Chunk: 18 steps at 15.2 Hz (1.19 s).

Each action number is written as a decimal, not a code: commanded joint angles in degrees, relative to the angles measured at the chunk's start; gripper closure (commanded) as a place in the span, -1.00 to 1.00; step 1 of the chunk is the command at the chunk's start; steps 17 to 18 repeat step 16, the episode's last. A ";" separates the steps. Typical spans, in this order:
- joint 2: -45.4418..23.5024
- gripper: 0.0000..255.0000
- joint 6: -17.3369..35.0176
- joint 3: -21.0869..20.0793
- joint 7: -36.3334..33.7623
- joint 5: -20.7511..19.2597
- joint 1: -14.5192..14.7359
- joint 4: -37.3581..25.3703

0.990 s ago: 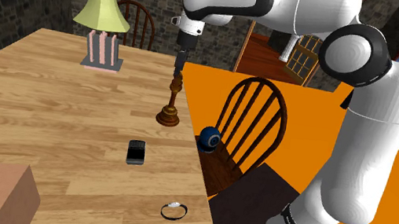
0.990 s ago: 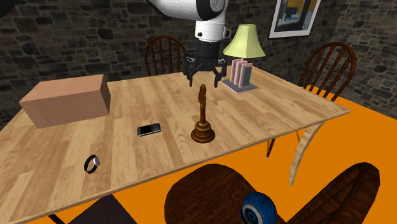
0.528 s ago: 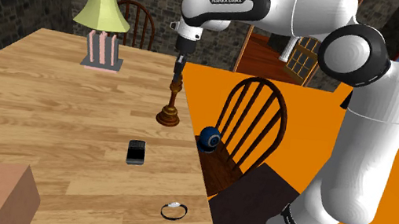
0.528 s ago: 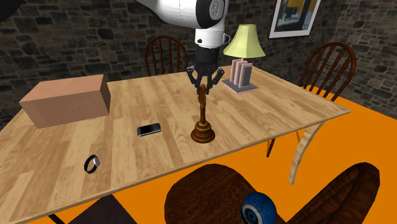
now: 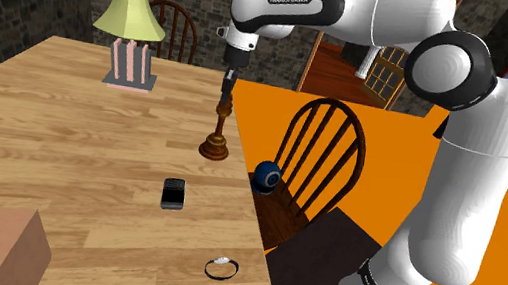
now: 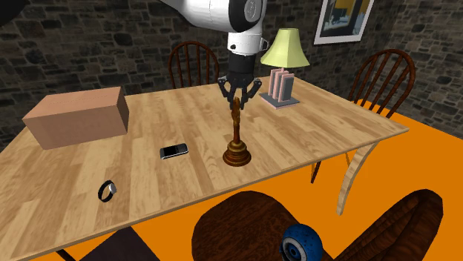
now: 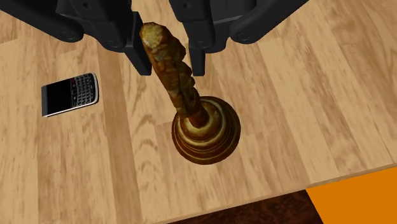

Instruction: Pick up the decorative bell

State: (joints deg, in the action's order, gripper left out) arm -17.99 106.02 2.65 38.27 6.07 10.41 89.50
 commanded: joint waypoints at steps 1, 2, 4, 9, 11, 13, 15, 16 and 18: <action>0.19 1.00 -1.08 0.01 -0.12 -0.05 0.00 -0.89; 0.26 1.00 -1.81 0.01 -0.18 -0.07 -0.01 -1.55; 0.35 1.00 -3.31 0.02 -0.31 -0.10 -0.03 -2.96; 0.36 1.00 -7.14 0.05 -0.62 -0.18 -0.10 -6.79; 0.26 1.00 -8.72 0.05 -0.75 -0.19 -0.13 -8.47; 0.09 1.00 -10.33 0.06 -0.88 -0.20 -0.17 -10.26; -0.02 1.00 -11.26 0.06 -0.95 -0.21 -0.19 -11.31; -0.03 1.00 -11.27 0.06 -0.95 -0.21 -0.19 -11.33; -0.03 1.00 -11.27 0.06 -0.95 -0.21 -0.19 -11.33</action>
